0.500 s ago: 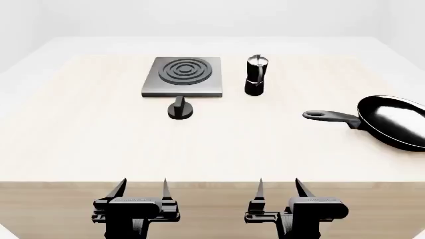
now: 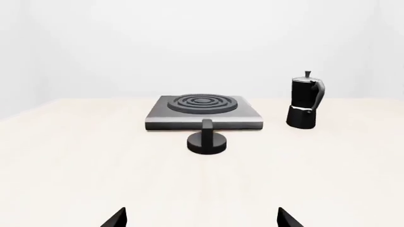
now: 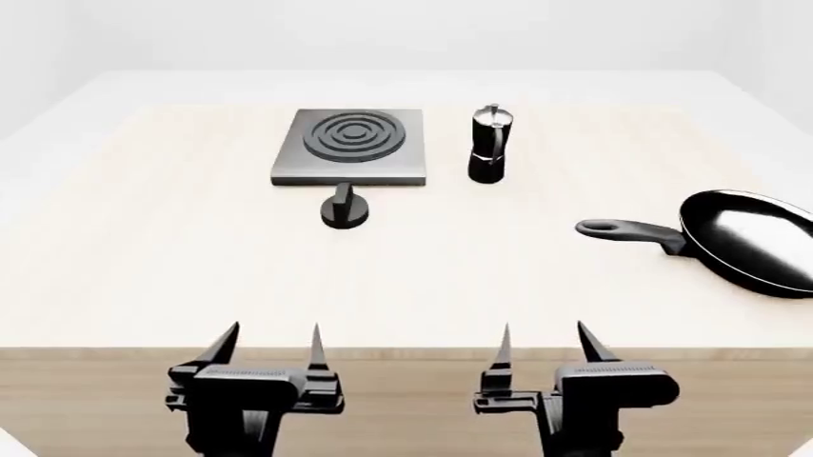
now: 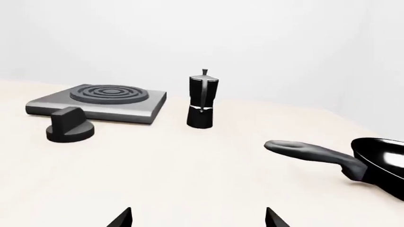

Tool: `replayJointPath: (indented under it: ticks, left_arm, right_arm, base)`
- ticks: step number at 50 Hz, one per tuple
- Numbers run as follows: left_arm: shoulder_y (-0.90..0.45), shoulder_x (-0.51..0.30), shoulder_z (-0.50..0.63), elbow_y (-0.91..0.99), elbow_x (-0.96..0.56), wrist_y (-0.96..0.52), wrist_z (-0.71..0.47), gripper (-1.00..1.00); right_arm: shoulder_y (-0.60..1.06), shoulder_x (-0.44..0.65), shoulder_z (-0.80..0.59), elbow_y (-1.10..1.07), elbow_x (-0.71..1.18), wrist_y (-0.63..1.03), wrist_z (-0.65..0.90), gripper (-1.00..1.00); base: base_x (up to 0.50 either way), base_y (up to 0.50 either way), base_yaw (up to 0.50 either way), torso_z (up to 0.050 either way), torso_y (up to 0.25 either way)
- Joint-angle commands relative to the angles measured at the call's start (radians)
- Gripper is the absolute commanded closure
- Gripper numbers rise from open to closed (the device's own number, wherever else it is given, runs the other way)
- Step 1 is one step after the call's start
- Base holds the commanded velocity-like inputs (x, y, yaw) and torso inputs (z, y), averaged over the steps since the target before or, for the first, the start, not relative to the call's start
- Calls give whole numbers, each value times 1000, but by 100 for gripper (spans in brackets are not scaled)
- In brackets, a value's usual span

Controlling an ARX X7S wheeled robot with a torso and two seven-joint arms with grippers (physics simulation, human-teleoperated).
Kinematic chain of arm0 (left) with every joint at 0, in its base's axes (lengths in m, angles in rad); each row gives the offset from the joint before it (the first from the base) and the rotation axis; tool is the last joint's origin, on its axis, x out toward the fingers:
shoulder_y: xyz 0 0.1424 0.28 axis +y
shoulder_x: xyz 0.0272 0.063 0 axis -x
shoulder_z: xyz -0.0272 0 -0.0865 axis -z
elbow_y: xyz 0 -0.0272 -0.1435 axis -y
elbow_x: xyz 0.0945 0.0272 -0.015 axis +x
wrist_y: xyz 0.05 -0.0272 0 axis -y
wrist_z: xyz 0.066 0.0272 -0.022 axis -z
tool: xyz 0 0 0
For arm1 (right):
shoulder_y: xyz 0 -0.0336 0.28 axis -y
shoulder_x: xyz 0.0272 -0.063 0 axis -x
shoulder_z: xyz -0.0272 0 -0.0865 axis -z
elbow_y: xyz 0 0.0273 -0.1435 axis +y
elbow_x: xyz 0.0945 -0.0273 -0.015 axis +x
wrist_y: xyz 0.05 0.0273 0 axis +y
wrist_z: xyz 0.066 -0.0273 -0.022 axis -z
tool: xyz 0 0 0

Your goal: Put the frying pan on the stove.

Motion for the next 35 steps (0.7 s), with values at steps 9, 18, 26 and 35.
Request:
replayJointPath:
  ticks: [9,18,26,35]
  left_arm:
    - [0,-27,11,109,-54,-43,-32,-100]
    - [15,-34,25,99,-60,-23,-44,-100]
    - [23,-48,19,113,-82,-22,-56,-100]
    - [28,-66,34,103,-87,-17,-57,-100]
  right_arm:
    - [-1,38,-14,-139,22,65,26,-100]
    - [-15,51,-16,-156,38,61,39,-100]
    - [-27,57,-23,-145,54,45,47,-100]
    - [-28,68,-28,-144,70,49,51,-100]
  base:
    - [149,0,0,0,0]
    - [196,0,0,0,0]
    - [211,0,0,0,0]
    - [215,0,0,0,0]
